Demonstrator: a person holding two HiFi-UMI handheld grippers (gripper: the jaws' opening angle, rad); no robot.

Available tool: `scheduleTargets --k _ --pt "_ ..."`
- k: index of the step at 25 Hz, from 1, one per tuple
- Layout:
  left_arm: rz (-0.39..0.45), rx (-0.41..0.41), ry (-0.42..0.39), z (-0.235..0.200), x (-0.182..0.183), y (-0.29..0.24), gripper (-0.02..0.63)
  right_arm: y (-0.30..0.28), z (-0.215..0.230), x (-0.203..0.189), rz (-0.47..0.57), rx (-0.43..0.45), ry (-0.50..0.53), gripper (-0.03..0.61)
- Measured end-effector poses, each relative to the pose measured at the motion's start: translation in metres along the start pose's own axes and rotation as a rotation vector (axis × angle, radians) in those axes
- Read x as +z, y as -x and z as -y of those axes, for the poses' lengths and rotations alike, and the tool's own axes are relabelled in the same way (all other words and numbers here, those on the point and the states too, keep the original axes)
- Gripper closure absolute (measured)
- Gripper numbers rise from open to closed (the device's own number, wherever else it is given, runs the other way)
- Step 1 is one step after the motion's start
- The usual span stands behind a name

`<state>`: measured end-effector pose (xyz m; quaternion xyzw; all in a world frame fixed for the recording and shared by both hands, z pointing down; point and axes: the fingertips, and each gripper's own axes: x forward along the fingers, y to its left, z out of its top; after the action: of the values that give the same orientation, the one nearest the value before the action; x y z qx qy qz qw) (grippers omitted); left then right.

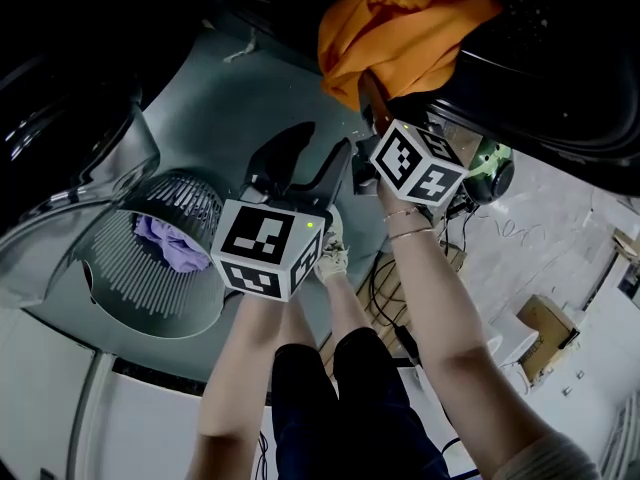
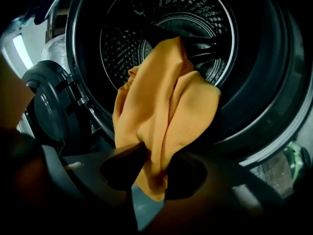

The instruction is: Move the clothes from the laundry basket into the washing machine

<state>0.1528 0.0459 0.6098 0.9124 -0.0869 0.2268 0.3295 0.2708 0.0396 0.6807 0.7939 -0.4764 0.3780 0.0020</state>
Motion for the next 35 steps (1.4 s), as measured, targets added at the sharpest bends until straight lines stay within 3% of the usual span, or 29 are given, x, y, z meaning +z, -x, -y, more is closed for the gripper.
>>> scheduleTargets --k 4,11,16,20,21,22,23,24,28,35 --pt "0.011 0.008 0.003 -0.001 0.007 0.004 0.440 0.006 -0.017 0.019 0.025 0.051 0.018 0.497" --pt "0.039 0.012 -0.013 0.002 0.031 0.009 0.440 0.021 -0.039 0.101 0.193 0.140 0.012 0.508" --pt "0.056 0.015 -0.022 0.002 0.048 0.009 0.440 0.012 -0.039 0.155 0.276 0.123 0.037 0.508" --pt "0.056 0.014 -0.021 0.000 0.053 0.008 0.440 0.000 -0.029 0.178 0.279 0.058 0.038 0.504" --pt "0.055 0.015 -0.020 0.000 0.053 0.009 0.440 -0.003 -0.027 0.179 0.265 0.047 0.039 0.475" --pt "0.055 0.015 -0.020 -0.001 0.053 0.009 0.440 -0.007 -0.025 0.177 0.239 0.038 0.038 0.390" --pt "0.055 0.015 -0.019 -0.001 0.054 0.009 0.440 -0.011 -0.024 0.173 0.204 0.030 0.033 0.220" --pt "0.056 0.015 -0.019 -0.002 0.054 0.010 0.440 -0.014 -0.022 0.169 0.167 0.015 0.028 0.100" --pt "0.058 0.012 -0.016 -0.001 0.055 0.013 0.440 -0.012 -0.015 0.158 0.112 -0.070 0.047 0.030" --pt "0.067 0.015 -0.020 0.003 0.065 0.022 0.440 0.013 -0.022 0.145 0.079 -0.075 0.049 0.026"
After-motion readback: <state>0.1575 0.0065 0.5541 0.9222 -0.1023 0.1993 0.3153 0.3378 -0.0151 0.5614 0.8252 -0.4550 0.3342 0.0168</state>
